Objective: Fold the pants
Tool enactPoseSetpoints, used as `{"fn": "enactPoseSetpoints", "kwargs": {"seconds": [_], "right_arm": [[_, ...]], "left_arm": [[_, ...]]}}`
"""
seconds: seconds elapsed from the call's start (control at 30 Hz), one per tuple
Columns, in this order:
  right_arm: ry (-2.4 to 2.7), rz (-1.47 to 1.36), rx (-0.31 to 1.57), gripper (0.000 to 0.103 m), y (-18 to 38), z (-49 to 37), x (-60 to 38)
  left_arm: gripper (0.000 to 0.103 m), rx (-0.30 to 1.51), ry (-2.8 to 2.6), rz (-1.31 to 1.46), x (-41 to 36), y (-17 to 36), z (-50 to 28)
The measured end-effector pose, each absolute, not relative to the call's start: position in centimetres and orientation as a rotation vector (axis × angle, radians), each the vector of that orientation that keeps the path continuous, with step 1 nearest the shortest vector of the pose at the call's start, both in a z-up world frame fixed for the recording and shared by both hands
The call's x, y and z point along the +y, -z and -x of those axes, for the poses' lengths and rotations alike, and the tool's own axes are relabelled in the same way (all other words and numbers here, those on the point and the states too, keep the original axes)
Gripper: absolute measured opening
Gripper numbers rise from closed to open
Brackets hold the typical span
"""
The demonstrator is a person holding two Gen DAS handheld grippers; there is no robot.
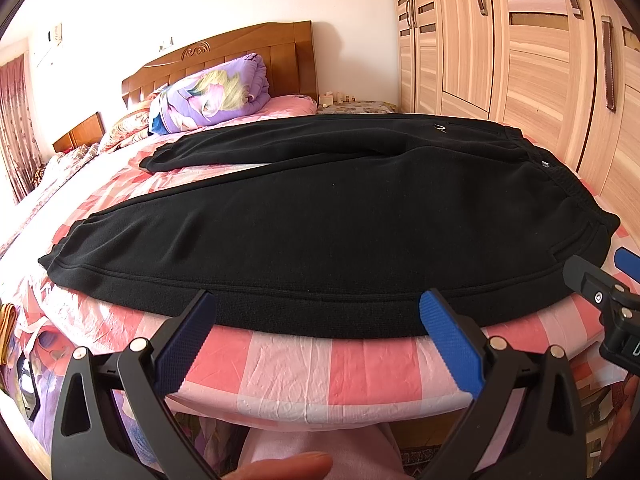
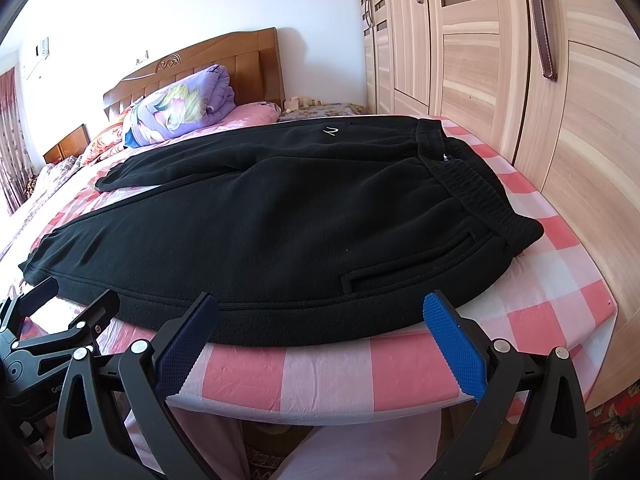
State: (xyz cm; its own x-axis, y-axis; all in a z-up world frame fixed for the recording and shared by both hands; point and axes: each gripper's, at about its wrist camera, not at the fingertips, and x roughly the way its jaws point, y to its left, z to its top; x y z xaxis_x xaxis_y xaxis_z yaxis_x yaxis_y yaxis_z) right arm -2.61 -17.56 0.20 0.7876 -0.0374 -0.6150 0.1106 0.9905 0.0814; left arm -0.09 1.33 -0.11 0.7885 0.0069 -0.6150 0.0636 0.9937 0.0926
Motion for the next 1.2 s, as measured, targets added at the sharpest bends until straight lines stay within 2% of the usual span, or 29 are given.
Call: {"fn": "enactPoseSetpoints", "kwargs": {"seconds": [0.47,0.63,0.7,0.77,0.9,1.07,1.2], "right_arm": [[0.062,-0.101,0.639,0.099,-0.1,2.5,-17.7],[0.029,-0.105,0.577,0.099,-3.2,-1.4,-19.8],[0.047,-0.088,0.562,0.099,-5.1,-4.8,-21.4],[0.041,-0.068,0.556,0.099,-7.0,-8.8,-22.7],[-0.023,-0.031,0.616,0.099,-8.6,-17.8,-24.6],[-0.191,0.011,0.871,0.099,-5.6,-31.4,-25.3],[-0.261,0.081,0.942,0.099,-2.7,-38.6,-25.0]], "left_arm": [[0.102,0.663,0.079,-0.099,2.0,0.3,0.0],[0.102,0.544,0.008,-0.306,2.0,-2.0,-2.3],[0.102,0.54,-0.002,-0.385,2.8,-3.4,-5.4],[0.102,0.613,0.022,-0.404,3.8,-4.3,-9.1],[0.102,0.729,0.096,-0.319,6.7,-6.0,-17.2],[0.102,0.713,0.099,-0.159,8.7,-7.0,-26.4],[0.101,0.975,0.248,0.052,9.1,-4.9,-33.8]]}}
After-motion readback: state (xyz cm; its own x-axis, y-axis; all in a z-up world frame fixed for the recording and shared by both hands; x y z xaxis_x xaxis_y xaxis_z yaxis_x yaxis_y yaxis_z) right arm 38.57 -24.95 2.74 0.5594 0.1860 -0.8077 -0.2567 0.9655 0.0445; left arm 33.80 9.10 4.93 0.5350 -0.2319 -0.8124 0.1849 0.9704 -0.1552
